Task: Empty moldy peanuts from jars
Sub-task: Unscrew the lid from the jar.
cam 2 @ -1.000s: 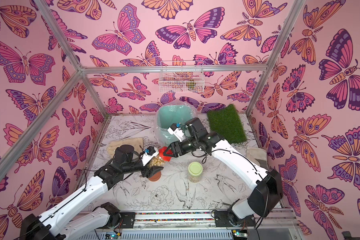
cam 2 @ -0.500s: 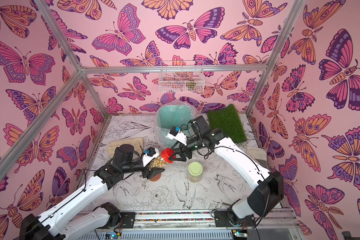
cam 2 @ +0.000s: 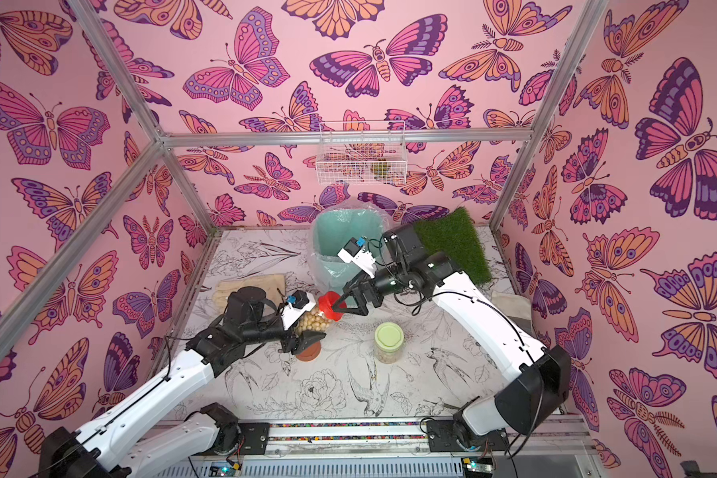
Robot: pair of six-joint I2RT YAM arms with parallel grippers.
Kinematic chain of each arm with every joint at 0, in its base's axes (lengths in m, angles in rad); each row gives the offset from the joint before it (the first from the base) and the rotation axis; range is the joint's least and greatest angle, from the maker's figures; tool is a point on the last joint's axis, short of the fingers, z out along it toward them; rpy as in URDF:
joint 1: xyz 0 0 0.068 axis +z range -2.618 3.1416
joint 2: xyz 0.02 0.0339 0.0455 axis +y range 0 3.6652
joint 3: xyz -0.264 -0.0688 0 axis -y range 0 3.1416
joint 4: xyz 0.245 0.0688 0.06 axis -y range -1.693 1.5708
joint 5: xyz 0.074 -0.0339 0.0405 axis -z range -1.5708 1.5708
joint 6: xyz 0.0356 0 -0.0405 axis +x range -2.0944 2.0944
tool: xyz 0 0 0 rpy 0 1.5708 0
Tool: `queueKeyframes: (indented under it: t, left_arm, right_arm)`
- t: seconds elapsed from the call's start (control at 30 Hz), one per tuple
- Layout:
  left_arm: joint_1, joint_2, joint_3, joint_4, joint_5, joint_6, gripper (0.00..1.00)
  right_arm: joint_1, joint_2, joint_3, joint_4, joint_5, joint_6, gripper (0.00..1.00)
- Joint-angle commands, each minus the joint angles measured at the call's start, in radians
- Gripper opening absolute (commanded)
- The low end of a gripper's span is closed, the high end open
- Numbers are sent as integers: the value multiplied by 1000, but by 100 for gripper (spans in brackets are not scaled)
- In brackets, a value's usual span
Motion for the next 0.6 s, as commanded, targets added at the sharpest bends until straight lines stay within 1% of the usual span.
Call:
queueKeyframes:
  t: [0.0,0.07,0.13,0.2,0.37,0.47,0.57]
  left_arm:
    - [6,-10,1,31,-20,9,0]
    - [6,-13,2,31,-29,13,0]
    - [6,-15,1,31,-34,16,0]
    - [6,-12,2,34,-42,19,0]
    - [6,2,9,35,-41,25,0]
    - [6,4,6,34,-41,26,0]
    - [6,6,5,33,-42,27,0]
  right_arm:
    - [-1,-34,-8,57,126,273,99]
    - [1,-45,-7,24,223,354,99]
    - [5,-56,-19,12,243,422,99]
    - [20,-68,-33,2,303,469,99]
    - [68,-74,-62,40,331,577,99]
    - [105,-78,-78,75,362,604,99]
    - [121,-69,-83,102,369,627,99]
